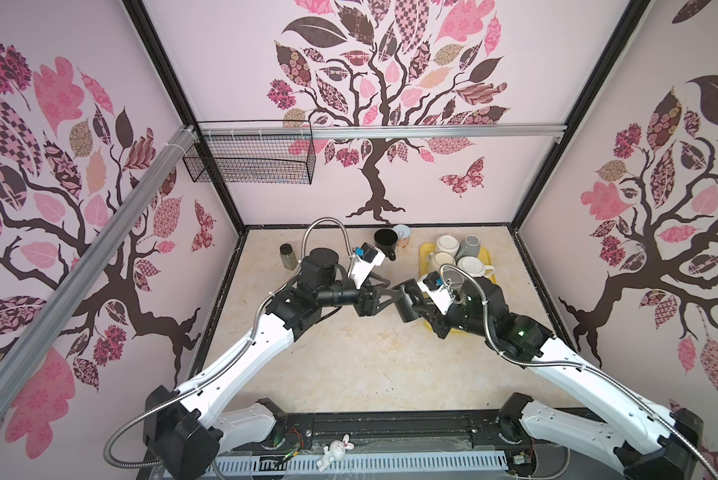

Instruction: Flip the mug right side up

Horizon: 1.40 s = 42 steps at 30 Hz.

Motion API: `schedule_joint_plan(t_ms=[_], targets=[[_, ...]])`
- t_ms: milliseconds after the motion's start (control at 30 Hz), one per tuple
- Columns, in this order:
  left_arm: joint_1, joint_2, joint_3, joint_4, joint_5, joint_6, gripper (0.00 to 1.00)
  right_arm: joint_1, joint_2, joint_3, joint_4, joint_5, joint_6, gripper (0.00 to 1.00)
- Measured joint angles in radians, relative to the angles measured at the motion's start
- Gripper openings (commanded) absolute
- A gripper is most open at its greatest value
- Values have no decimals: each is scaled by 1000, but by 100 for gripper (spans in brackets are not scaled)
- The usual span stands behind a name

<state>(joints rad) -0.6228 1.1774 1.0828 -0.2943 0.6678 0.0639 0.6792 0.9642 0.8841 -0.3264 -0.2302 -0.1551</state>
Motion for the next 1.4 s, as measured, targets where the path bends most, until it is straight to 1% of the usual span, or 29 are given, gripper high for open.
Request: schedule_joint_plan(t_ms=[33,133,200,300,433,600,833,1067,1133,1167,1200,1233,1333,1400], targets=[[-2,-13,0,-41,2,86,71,-2,-3,12,-18,-23,-8,0],[-5,-12,2,-128,12,283,72,-2,-5,32,-71,-89,-24,0],[-5,18,14,-173,27,371,72,-1,-4,32,-100,-128,-27,0],[-5,86,51,-224,64,464,72,-1,-4,31,-135,-176,-25,0],[-16,170,105,-292,113,567,71,-1,-4,27,-134,-237,-11,0],[-38,228,141,-344,124,635,69,-1,0,4,-134,-299,7,0],[-48,266,154,-346,159,662,64,-1,21,-12,-132,-343,18,0],[-54,302,165,-350,218,671,54,-1,24,-12,-125,-371,19,0],[-60,307,171,-353,228,674,49,-1,24,-13,-125,-372,19,0],[-65,307,172,-358,230,676,45,-1,24,-13,-125,-371,19,0],[-71,307,175,-363,229,681,39,-1,24,-15,-125,-371,19,0],[-73,307,179,-363,226,684,32,-1,23,-16,-126,-373,19,0],[-74,309,185,-380,200,715,1,0,14,-26,-135,-366,33,0],[-78,309,185,-385,183,722,0,-9,5,-37,-143,-349,46,0]])
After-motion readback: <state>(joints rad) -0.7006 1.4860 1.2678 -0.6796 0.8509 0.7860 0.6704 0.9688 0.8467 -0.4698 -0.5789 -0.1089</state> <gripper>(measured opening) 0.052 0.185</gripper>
